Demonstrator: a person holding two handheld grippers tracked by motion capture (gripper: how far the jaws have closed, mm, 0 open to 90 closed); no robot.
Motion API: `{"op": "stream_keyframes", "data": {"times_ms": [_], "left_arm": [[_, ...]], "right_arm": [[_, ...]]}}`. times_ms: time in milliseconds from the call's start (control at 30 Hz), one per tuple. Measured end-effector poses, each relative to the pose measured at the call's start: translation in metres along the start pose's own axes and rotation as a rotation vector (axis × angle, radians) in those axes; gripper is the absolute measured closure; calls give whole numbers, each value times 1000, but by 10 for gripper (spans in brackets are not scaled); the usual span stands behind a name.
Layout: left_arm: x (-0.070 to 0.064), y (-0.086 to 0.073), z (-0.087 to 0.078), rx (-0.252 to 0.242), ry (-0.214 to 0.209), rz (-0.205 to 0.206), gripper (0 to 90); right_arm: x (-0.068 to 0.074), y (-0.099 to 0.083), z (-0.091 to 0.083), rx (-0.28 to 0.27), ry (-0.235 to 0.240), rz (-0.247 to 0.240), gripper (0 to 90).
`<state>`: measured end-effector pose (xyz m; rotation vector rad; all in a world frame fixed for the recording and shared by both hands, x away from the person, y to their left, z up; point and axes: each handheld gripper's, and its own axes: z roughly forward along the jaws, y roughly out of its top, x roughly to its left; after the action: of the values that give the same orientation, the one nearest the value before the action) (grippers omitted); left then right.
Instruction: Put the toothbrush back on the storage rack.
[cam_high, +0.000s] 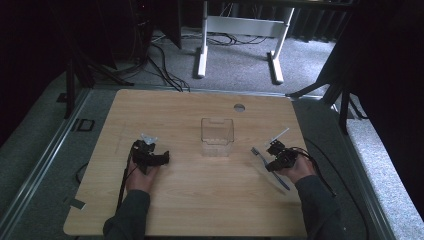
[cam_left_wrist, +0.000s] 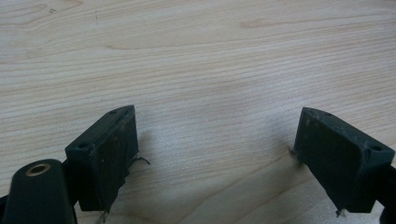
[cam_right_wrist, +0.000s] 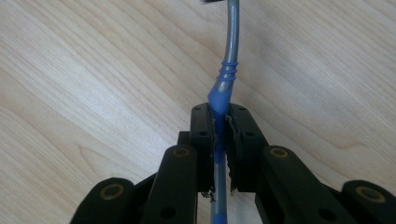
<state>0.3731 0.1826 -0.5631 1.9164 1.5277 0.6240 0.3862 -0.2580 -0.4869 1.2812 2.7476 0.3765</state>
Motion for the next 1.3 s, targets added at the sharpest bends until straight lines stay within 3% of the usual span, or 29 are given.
{"op": "stream_keyframes", "data": {"times_ms": [1300], "left_arm": [[0, 0, 0, 0, 0, 0, 140]], "right_arm": [[6, 16, -21, -201, 20, 22, 813]]}}
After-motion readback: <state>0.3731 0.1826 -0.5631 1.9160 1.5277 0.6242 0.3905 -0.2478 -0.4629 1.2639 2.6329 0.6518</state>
